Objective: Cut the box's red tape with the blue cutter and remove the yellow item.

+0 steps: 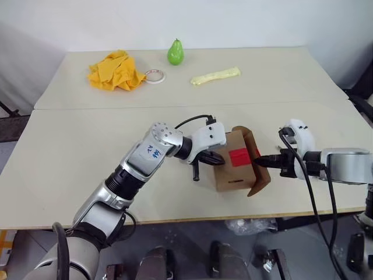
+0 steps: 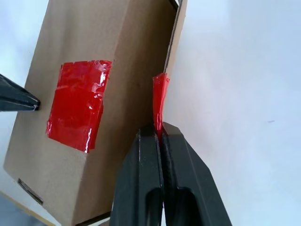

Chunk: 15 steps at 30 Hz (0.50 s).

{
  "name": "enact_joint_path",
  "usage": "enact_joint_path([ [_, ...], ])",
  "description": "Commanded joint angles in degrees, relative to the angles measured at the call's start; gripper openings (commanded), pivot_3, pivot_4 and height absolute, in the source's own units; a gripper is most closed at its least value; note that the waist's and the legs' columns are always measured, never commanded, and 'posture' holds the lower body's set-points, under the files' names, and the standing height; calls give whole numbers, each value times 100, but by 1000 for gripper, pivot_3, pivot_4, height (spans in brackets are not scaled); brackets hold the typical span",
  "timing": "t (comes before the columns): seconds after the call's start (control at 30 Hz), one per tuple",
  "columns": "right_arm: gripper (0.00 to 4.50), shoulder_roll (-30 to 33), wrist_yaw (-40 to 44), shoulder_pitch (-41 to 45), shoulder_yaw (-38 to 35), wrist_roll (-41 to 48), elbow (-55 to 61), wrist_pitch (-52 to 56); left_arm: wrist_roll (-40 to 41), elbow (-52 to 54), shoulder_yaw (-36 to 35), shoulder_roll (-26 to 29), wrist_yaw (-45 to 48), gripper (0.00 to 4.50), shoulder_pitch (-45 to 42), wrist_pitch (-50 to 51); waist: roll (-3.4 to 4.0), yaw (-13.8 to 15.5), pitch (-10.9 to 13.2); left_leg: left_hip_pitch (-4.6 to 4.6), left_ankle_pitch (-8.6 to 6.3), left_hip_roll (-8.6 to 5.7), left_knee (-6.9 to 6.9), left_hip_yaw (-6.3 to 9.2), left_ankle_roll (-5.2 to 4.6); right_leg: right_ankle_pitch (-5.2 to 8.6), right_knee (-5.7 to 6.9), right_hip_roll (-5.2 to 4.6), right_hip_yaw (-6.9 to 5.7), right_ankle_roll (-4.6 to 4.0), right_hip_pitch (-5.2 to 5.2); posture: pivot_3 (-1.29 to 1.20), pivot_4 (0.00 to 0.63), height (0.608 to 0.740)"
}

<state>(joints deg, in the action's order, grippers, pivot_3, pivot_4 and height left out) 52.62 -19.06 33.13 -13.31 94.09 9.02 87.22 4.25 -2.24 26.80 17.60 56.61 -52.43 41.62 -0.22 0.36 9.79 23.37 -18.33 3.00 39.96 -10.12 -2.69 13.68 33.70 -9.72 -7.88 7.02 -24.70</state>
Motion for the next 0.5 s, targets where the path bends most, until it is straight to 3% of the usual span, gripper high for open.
enact_joint_path([
  [0.03,13,688,-880,151,536,1816,734,-1281,-145,-243,165,-104,-180,0,97,13,-1,-8,1,0,-1,-3,-2,-1,-1,0,-2,-1,1,1,0,0,150,740],
  [0.23,13,1095,-989,175,1165,1891,1590,-2324,-165,-431,5,-311,-393,0,52,-99,-5,36,3,-2,-3,-6,2,-1,-4,-7,-33,-1,0,13,10,0,150,740],
  [0.5,13,1386,-1415,375,1783,1891,2030,-2950,-184,-558,-149,-396,-595,0,44,-197,-6,113,4,2,-8,-7,8,-3,-15,-11,-41,-6,4,21,10,0,150,740],
])
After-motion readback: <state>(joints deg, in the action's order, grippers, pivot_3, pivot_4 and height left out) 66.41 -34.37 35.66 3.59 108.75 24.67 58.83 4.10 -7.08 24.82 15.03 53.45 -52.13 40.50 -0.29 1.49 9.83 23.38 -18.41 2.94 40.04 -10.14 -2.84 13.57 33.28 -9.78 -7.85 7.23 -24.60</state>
